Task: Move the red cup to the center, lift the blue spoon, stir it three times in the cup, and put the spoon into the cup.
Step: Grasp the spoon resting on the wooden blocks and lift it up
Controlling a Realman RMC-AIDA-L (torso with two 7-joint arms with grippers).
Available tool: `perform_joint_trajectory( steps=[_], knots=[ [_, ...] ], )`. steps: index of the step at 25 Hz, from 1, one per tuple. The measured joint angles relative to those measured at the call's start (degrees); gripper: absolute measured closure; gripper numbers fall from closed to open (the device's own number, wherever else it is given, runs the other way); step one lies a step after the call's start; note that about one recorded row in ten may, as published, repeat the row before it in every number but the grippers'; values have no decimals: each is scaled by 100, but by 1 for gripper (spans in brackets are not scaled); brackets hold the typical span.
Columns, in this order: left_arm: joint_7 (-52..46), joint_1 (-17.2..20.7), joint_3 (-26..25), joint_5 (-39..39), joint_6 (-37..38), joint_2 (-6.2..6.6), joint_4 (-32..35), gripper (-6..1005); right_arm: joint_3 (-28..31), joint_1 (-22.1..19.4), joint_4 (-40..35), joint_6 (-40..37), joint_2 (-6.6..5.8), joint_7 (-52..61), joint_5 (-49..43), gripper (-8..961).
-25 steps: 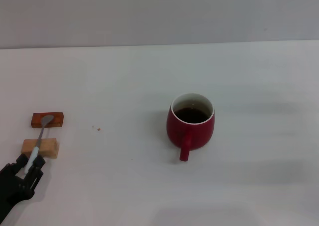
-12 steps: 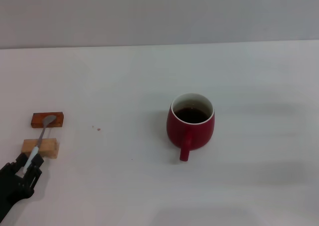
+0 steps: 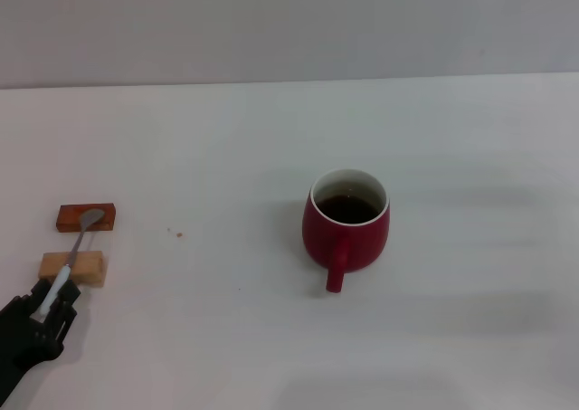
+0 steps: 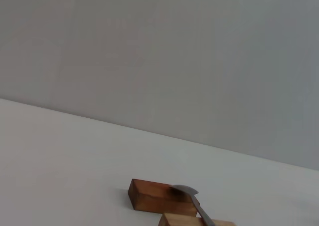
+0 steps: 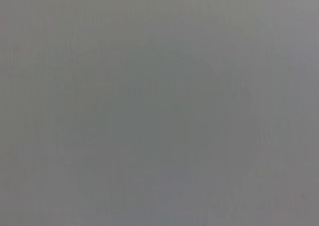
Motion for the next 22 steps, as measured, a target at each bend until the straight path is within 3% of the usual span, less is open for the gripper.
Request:
perform_joint_trajectory(
  steps=[9, 22],
  knots=[
    [8, 3, 0, -24, 7, 0, 2, 671, 6, 5, 0, 0, 0, 0, 0, 486],
    [64, 28, -63, -33, 25, 0, 2, 671, -22, -2, 15, 0, 0, 0, -8, 485]
  ],
)
